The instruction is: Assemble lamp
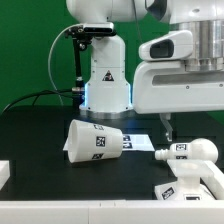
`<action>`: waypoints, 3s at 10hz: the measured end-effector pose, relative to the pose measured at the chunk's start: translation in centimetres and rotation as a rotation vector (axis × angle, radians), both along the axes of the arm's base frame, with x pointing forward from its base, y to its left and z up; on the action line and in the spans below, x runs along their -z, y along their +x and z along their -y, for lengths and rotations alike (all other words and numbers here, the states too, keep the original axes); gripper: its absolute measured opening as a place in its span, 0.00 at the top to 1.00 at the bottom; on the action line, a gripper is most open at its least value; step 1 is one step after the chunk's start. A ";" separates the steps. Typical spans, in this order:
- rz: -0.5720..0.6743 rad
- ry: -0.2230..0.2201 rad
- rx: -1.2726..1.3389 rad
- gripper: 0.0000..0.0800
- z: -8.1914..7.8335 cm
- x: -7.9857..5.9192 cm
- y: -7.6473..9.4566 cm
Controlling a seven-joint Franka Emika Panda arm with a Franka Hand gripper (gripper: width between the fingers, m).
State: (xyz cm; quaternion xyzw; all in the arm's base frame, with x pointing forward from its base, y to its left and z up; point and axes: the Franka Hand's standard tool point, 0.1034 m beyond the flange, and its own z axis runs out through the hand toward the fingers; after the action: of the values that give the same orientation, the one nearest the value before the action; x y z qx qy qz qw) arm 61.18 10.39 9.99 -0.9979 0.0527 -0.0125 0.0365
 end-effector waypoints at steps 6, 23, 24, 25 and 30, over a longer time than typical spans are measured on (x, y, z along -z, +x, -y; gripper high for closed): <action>-0.065 -0.028 -0.020 0.13 -2.0 -0.1 -3.1; 0.029 -0.162 -1.115 0.13 -5.7 2.0 -8.4; 0.019 -0.168 -1.105 0.13 -5.5 2.8 -10.0; 0.053 -0.161 -1.144 0.13 -4.9 2.9 -10.5; 0.058 -0.168 -1.173 0.13 -5.7 3.6 -11.5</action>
Offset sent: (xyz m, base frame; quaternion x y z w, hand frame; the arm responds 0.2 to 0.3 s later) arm 0.0000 0.0000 0.0000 0.0000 0.0000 0.0000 1.0000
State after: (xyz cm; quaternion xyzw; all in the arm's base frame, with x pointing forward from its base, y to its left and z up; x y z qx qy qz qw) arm 49.68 16.10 6.43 -0.8590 -0.5099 -0.0218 -0.0403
